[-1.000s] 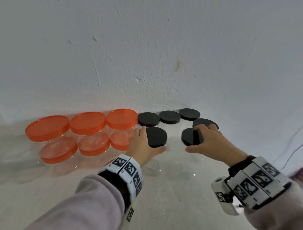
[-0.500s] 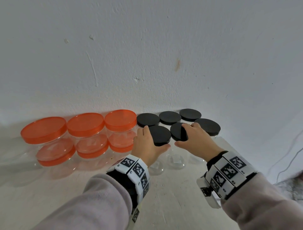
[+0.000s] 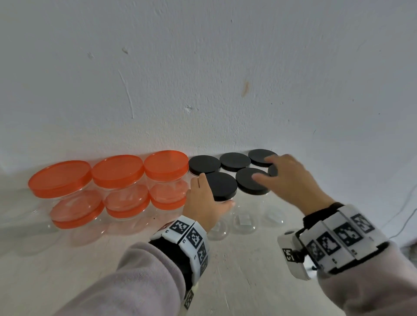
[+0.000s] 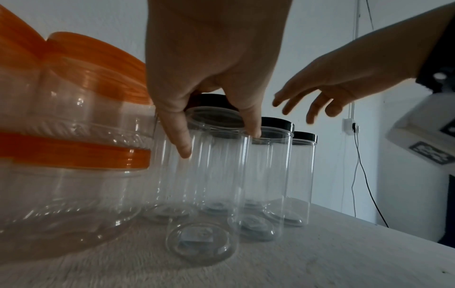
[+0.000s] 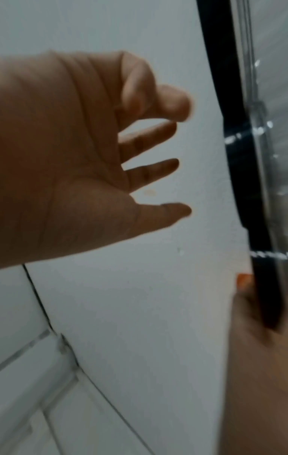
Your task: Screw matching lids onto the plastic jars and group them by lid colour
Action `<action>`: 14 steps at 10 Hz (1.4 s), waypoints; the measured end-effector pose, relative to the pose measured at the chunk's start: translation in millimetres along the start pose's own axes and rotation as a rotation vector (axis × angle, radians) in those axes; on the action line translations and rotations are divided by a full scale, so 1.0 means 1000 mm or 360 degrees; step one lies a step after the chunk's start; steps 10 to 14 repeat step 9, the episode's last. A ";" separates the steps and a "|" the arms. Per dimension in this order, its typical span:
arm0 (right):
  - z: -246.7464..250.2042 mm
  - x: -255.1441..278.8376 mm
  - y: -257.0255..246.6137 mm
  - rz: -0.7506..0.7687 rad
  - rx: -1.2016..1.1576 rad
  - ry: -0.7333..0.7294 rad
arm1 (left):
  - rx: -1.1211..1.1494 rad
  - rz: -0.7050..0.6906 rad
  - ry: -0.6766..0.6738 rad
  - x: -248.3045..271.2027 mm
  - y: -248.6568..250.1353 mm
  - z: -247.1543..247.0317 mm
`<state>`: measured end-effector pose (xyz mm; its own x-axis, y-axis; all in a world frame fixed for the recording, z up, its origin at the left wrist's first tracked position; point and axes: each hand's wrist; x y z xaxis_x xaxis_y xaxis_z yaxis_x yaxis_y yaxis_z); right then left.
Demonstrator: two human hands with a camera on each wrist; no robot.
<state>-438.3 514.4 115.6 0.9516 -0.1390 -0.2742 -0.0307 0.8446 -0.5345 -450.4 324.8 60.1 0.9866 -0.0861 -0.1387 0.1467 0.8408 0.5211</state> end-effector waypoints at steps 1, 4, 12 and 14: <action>0.015 -0.012 0.023 -0.0245 -0.0082 0.0088 | 0.0033 -0.0014 -0.0085 0.002 -0.003 -0.001; -0.010 -0.015 0.067 -0.0494 -0.0542 -0.0089 | 0.0150 0.0003 -0.0121 0.002 -0.006 -0.002; 0.010 0.024 0.040 -0.0209 -0.0494 0.0222 | 0.0248 -0.0158 -0.0217 0.047 -0.028 0.045; 0.010 0.024 0.040 -0.0209 -0.0494 0.0222 | 0.0248 -0.0158 -0.0217 0.047 -0.028 0.045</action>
Point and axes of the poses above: each hand's wrist, its own x-axis away from the middle knuckle, its own z-axis out of the back of the hand, y = z × x, and after that the axes turned 7 degrees about -x, right-handed
